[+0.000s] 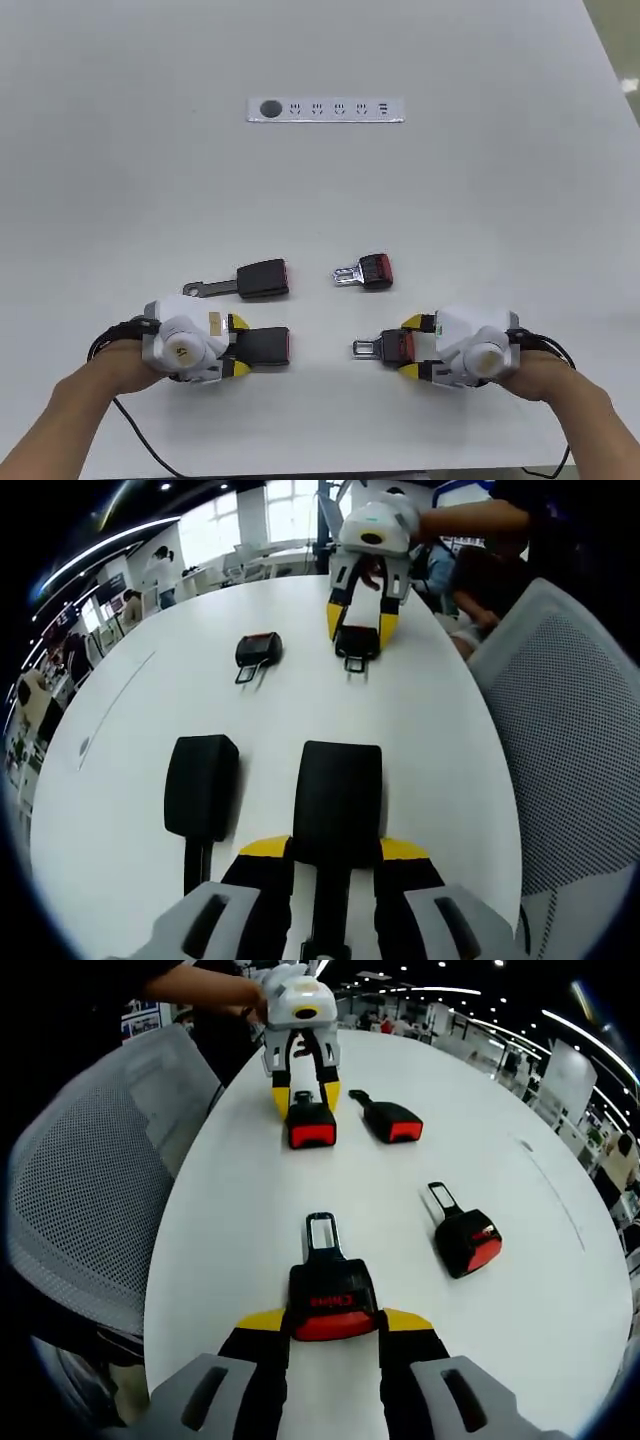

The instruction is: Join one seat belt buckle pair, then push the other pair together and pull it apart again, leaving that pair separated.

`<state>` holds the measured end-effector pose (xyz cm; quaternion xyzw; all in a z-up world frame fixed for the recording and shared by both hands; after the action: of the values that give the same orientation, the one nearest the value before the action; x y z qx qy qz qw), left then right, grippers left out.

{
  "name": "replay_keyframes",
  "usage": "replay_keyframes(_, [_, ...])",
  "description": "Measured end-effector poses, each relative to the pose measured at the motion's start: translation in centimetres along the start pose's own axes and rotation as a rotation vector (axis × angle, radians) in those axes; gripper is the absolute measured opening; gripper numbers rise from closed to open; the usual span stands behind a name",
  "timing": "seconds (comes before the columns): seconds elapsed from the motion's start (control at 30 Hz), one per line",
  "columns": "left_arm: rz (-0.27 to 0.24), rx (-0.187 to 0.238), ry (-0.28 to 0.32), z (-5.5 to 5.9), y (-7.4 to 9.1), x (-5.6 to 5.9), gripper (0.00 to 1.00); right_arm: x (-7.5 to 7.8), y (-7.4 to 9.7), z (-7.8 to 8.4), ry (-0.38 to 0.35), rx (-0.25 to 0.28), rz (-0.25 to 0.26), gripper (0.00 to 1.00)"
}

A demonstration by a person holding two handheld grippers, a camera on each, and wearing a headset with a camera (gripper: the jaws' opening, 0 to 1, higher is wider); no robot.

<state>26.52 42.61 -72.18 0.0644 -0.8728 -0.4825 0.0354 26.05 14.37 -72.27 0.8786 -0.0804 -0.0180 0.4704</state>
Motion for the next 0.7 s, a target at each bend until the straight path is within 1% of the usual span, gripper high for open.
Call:
replay_keyframes(0.37, [0.005, -0.019, 0.016, 0.0, -0.1, -0.1, 0.32, 0.2, -0.1, -0.5, -0.002, -0.004, 0.003, 0.31])
replay_keyframes(0.7, [0.007, -0.026, 0.024, -0.2, 0.0, -0.1, 0.32, 0.1, -0.6, -1.5, 0.009, 0.005, -0.001, 0.31])
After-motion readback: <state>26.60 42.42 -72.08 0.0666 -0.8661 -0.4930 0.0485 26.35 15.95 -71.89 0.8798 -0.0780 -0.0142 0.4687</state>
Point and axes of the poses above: the centre of the closed fingertips' face, and the gripper's own axes: y roughly backward along the fingers, x roughly to its right, z roughly out of its underside, the point moved 7 cm from there along y, roughly backward along the fingers, and after that the axes turned 2 degrees about -x, right-handed, at the moved point
